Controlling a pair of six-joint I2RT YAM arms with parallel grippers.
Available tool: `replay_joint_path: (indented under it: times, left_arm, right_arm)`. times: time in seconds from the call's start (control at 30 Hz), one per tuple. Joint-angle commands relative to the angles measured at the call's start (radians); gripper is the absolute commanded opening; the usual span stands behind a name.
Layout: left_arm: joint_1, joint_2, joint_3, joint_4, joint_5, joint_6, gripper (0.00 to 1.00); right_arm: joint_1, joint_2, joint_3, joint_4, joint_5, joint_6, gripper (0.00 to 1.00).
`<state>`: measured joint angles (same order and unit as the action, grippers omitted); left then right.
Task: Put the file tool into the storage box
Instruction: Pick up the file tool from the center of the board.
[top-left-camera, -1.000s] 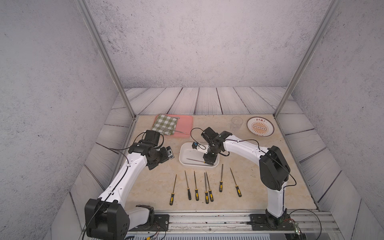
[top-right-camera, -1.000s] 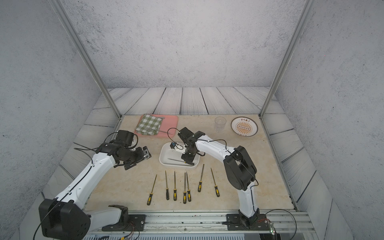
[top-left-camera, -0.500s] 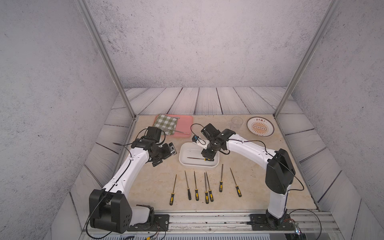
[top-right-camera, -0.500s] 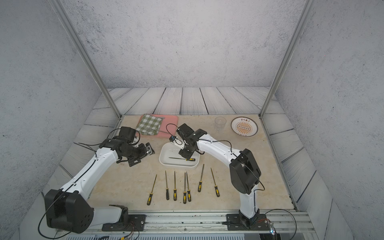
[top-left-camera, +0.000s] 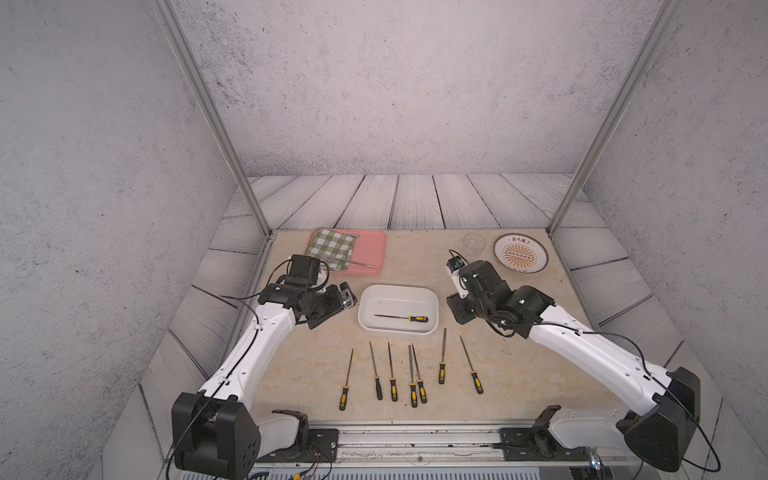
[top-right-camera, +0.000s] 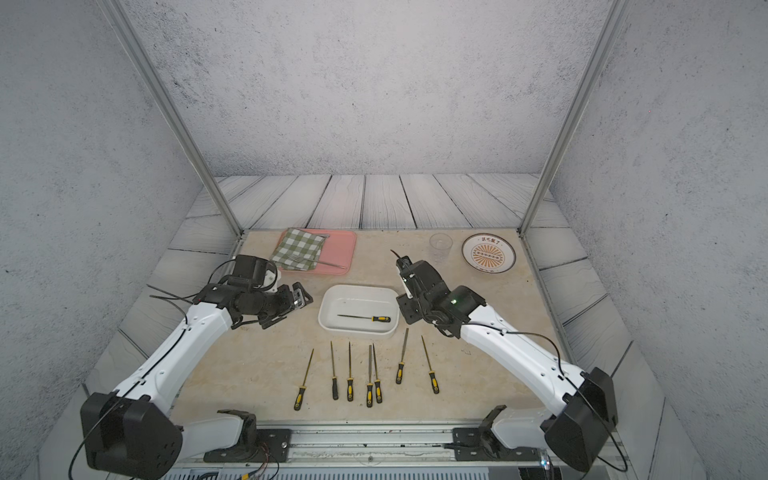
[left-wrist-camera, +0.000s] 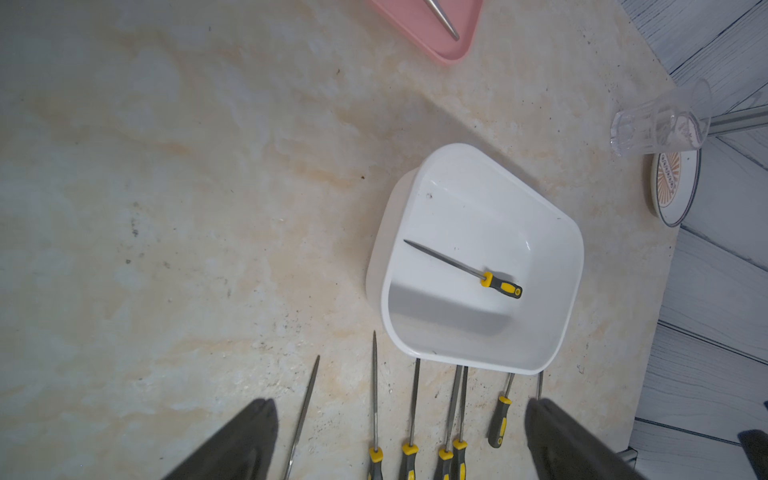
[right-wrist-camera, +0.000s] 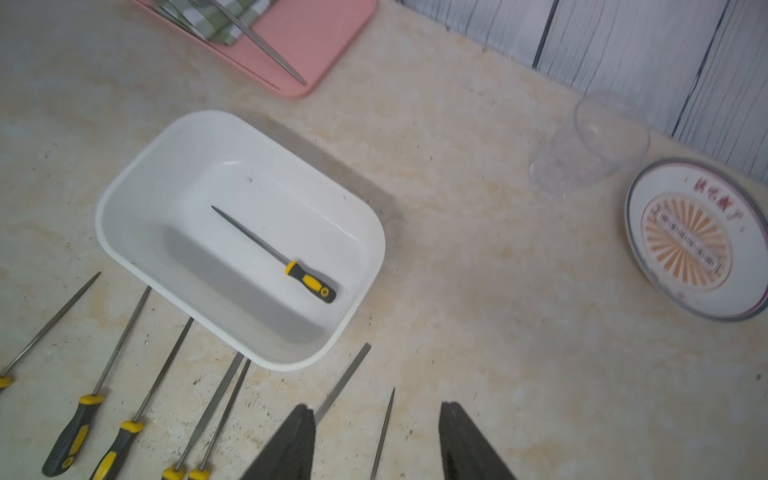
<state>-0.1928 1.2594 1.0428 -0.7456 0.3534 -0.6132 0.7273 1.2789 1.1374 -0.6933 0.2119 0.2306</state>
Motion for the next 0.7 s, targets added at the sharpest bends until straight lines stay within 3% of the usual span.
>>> replay_joint_path:
  times: [0.0,0.27,0.67]
  left_arm:
    - [0.000,0.008,-0.018,0.029,0.020,0.022,0.98]
    - [0.000,0.053,0.006,0.006,0.001,0.038,0.99]
    - [-0.004,0.071,-0.005,0.015,0.044,-0.011,0.98]
  right_arm:
    - [-0.009,-0.023,-0.086,-0.096,-0.006,0.157,0.53]
    - [-0.035,-0.012,-0.314,-0.094,-0.191,0.316,0.53]
    - [-0.034,-0.032,-0.484,-0.072,-0.289,0.399,0.53]
